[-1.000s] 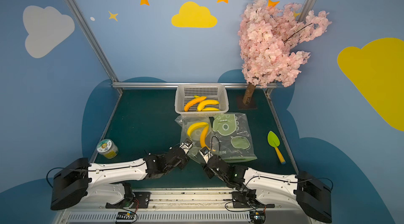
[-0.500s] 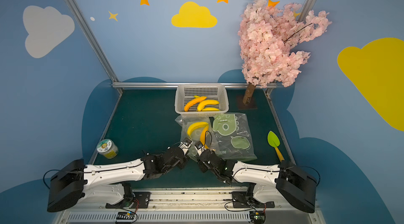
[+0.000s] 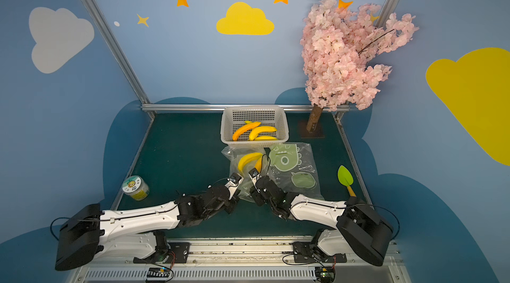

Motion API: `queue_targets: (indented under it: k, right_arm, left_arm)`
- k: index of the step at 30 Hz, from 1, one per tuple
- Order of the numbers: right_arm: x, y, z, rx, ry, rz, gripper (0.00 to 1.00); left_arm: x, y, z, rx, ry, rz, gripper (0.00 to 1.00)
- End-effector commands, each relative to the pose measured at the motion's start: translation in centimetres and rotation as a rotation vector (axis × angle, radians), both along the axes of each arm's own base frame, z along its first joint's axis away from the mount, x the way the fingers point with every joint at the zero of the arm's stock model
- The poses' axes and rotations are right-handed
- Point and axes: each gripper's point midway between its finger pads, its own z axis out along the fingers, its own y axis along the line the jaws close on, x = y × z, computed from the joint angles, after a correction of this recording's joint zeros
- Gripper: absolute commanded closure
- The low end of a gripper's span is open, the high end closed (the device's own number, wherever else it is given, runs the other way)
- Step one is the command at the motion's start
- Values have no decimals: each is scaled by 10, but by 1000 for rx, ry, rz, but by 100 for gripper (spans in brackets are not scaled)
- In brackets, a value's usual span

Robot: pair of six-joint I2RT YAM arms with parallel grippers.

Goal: Open the zip-top bag and take out the banana
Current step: Pick up the banana from the zipper food storage bag.

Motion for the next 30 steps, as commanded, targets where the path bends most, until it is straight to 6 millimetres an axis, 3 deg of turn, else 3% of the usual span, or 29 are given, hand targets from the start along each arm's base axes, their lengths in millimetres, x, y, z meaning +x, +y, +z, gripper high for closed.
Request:
queue_targets:
  k: [1, 5, 12, 23, 26, 30]
  right_arm:
    - [4, 7, 7, -26, -29, 49, 40]
    - [15, -1, 0, -92, -48, 0, 33]
    - [33, -20, -25, -221, -8, -125, 32]
    - [33, -30, -58, -279, 64, -155, 35]
    - [36, -25, -55, -253, 91, -150, 44]
    - [29, -22, -58, -234, 144, -124, 74]
  left_arm:
    - [-1, -2, 3, -32, 4, -6, 97]
    - [-3, -4, -2, -29, 20, -21, 97]
    - [-6, -6, -4, -35, 34, -34, 97]
    - [-10, -5, -12, -28, 61, -38, 97]
    - [-10, -4, -13, -23, 62, -39, 97]
    - [-10, -5, -16, -17, 68, -38, 97]
